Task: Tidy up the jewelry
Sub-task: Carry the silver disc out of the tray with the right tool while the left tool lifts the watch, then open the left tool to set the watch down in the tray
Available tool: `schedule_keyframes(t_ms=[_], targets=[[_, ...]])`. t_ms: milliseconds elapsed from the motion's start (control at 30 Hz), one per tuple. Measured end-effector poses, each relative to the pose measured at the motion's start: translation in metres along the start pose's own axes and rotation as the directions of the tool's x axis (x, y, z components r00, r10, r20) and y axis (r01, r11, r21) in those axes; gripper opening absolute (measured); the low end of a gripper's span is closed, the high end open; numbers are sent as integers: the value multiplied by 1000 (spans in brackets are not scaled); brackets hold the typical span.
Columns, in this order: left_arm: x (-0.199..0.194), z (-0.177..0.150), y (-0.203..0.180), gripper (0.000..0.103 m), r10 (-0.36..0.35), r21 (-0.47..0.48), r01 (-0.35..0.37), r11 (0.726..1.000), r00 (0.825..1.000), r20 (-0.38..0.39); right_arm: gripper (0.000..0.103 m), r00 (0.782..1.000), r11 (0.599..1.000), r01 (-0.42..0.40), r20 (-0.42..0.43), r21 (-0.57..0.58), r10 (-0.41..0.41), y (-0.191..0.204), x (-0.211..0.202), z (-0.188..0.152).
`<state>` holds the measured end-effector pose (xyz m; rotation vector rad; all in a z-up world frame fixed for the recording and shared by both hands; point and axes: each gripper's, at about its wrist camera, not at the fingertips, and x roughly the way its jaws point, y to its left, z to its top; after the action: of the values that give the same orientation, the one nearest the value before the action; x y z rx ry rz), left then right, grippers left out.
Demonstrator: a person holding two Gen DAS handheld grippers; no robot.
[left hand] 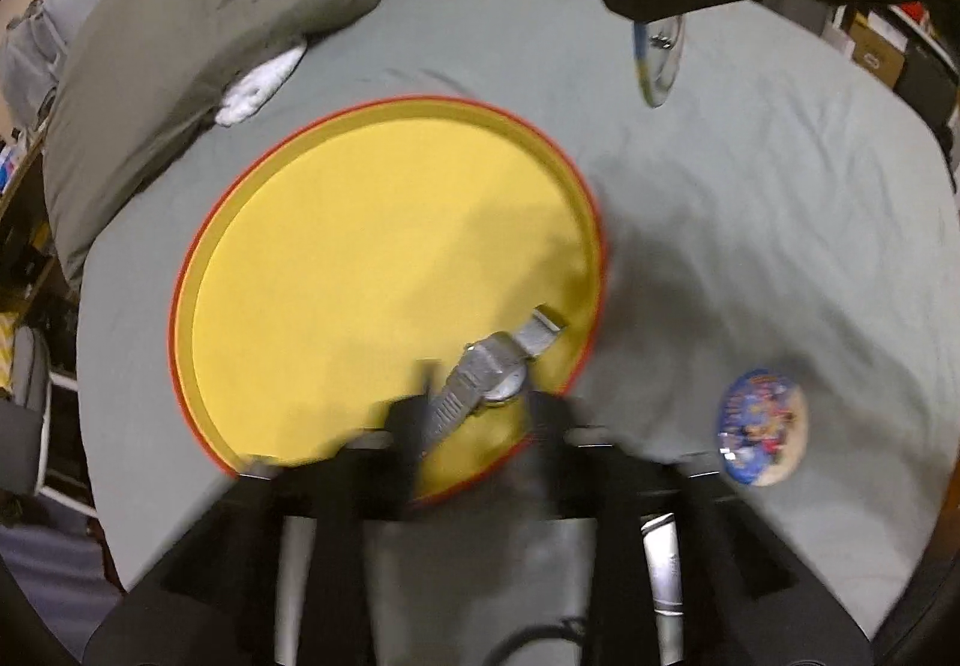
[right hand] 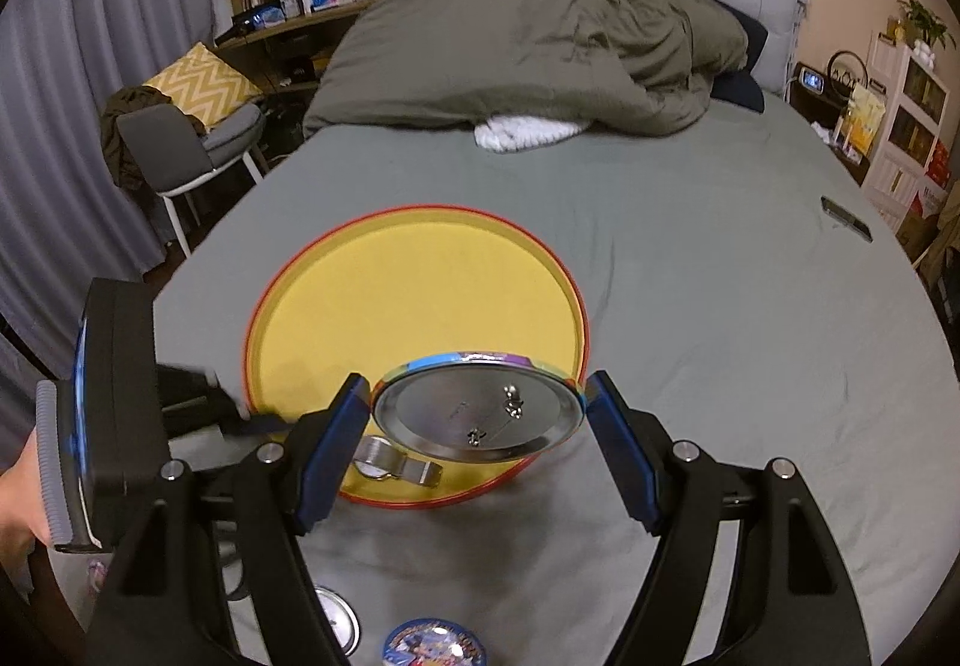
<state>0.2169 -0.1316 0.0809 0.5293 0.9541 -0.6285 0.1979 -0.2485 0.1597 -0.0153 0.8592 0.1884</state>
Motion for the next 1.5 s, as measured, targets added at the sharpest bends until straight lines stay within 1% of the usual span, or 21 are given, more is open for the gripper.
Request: schedule_keyframes(t_ms=[33,200,300,400,467,500,533,567,600,633,767,1000,1133,1433,1467,1500], targets=[[5,-1,0,54,1,3,-1,1000,1000,-3,70,1000,1000,0,-4,2,0,-2,3,-1],[30,2,2,54,23,17,-22,1000,999,-23,70,1000,1000,1,-23,17,0,-11,22,-6],[42,5,2,55,10,6,-10,1000,999,-37,70,999,1000,0,-33,24,1,-16,30,-8],[58,9,0,55,11,27,-9,1000,998,-64,70,999,1000,1,-44,29,0,-19,37,-11],[61,8,-1,55,4,38,-2,999,998,-65,70,999,999,1,-48,33,0,-23,40,-13],[63,8,-2,54,1,44,1,999,998,-65,70,999,999,1,-51,36,1,-25,41,-14],[64,6,-3,50,-12,51,15,999,998,-62,70,999,999,2,-53,38,0,-26,41,-14],[63,6,-3,37,-28,52,31,998,998,-55,70,999,999,2,-53,38,0,-28,42,-14],[63,5,-3,32,-28,53,31,998,998,-48,70,999,999,1,-53,41,1,-29,42,-14],[63,5,-3,31,-22,54,25,998,999,-40,70,999,999,1,-52,43,1,-30,42,-15],[60,4,3,25,-52,24,53,998,998,-27,70,999,999,3,-54,45,0,-32,42,-15],[46,6,18,18,-66,-34,66,997,998,2,70,999,999,0,-45,43,2,-29,38,-11],[36,8,28,18,-77,-64,78,995,997,24,70,999,999,-1,-39,42,3,-28,33,-9],[11,15,40,18,-65,-97,72,993,995,74,70,1000,1000,4,-28,29,-3,-20,21,-4],[8,15,41,17,-65,-97,72,993,995,75,70,1000,1000,4,-25,29,-4,-19,19,-3],[4,16,42,0,-60,-98,67,993,995,79,70,1000,1000,5,-23,28,-4,-18,17,-2]])
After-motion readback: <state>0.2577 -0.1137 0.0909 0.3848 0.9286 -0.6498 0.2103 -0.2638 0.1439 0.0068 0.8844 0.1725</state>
